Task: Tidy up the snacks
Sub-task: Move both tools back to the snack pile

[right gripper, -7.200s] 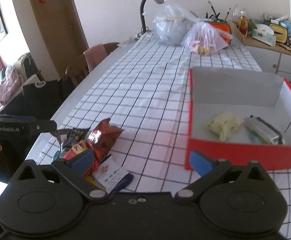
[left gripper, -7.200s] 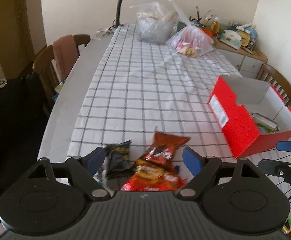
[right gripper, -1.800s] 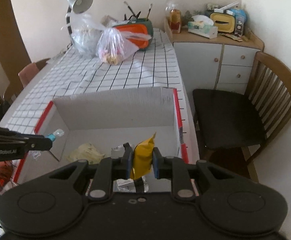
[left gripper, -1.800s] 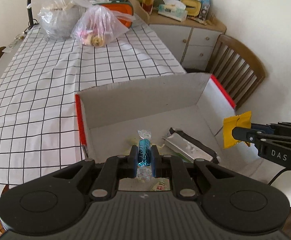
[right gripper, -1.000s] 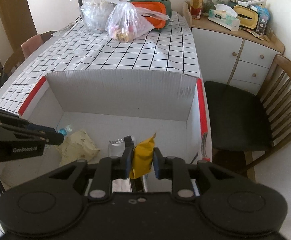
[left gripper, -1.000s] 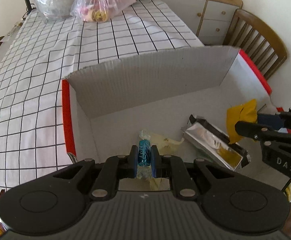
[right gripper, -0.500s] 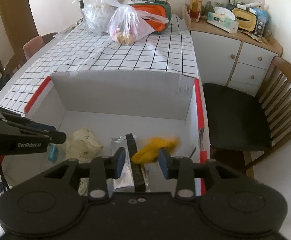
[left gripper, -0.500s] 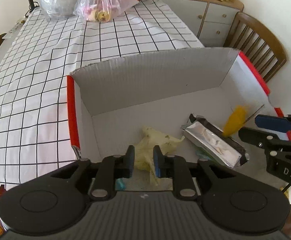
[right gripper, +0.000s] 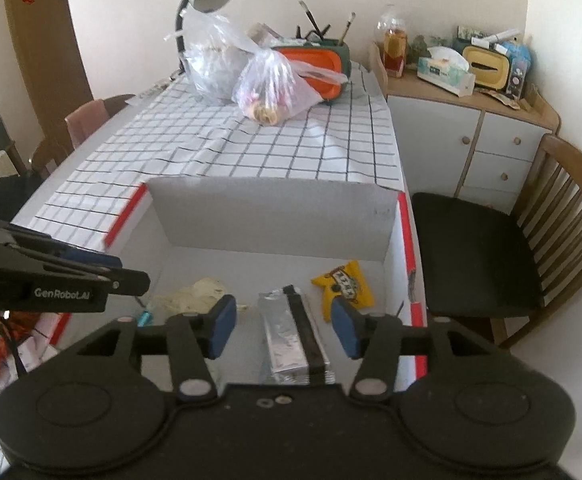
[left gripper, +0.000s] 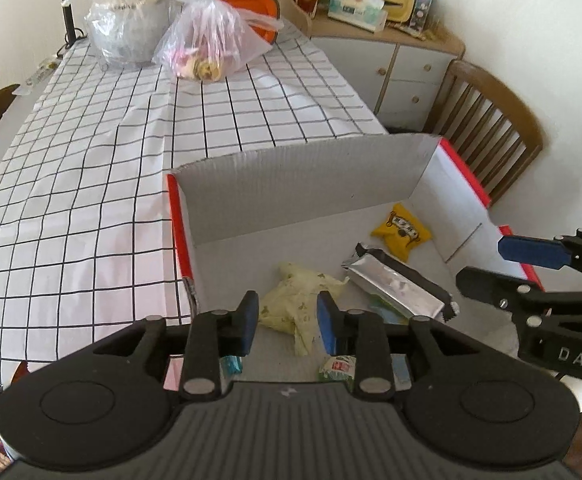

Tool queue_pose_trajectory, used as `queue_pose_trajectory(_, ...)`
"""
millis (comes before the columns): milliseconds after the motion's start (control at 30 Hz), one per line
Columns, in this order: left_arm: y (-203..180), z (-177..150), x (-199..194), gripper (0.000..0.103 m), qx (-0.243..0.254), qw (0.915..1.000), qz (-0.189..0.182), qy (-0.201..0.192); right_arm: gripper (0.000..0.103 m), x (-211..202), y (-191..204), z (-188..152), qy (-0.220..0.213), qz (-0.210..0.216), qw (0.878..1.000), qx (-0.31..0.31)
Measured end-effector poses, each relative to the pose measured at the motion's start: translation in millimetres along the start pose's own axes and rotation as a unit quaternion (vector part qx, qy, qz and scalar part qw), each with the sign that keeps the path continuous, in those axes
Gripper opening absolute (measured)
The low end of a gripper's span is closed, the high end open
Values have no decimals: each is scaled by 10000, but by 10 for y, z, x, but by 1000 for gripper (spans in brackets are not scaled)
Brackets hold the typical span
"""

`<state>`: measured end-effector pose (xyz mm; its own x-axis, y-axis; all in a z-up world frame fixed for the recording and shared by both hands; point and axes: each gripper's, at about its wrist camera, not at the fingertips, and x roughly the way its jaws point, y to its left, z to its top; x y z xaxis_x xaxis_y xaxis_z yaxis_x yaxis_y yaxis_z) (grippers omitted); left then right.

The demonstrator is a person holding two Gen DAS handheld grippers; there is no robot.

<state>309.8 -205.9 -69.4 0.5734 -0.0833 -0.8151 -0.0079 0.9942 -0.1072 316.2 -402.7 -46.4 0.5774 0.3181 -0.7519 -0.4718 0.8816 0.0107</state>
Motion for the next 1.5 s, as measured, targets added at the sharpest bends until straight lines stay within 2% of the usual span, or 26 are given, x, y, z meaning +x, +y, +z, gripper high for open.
queue_pose_trajectory(33, 13, -12, -46, 38, 3, 10000, -35, -51, 57, -36, 23, -6, -28, 10, 10000, 0)
queue_pose_trajectory(100, 38, -42, -145, 55, -13, 9998, -74, -178, 58, -95, 67, -5, -66, 32, 10000, 23)
queue_pose_trajectory(133, 54, -56, -190, 56, -23, 9997, -95, -242, 60, -126, 90, -11, -93, 41, 9999, 32)
queue_pose_trajectory(333, 170, -151, -457, 57, -7, 9986, -197, -488, 71, -329, 261, -6, -288, 64, 9995, 88)
queue_pose_trajectory(467, 295, -249, -652, 66, -21, 9973, -194, -706, 82, -458, 401, -30, -410, 87, 9990, 161)
queue_pose_trajectory(533, 350, -308, -746, 66, 1, 9966, -216, -797, 83, -509, 486, -44, -464, 106, 9987, 163)
queue_pose_trajectory(667, 494, -427, -918, 69, 12, 9954, -258, -920, 93, -599, 679, -75, -598, 195, 9978, 197)
queue_pose_trajectory(833, 729, -570, -1122, 73, -54, 9940, -284, -1058, 95, -648, 937, -91, -659, 321, 9970, 236)
queue_pose_trajectory(1000, 1007, -716, -1273, 80, -98, 9932, -254, -1133, 101, -653, 1212, -134, -691, 423, 9964, 242)
queue_pose_trajectory(1167, 1348, -835, -1366, 82, -275, 9919, -103, -1238, 102, -564, 1503, -195, -573, 462, 9970, 233)
queue_pose_trajectory(1500, 2119, -1099, -1388, 83, -445, 9942, 0, -982, 103, -332, 2070, -380, -238, 519, 9984, 58)
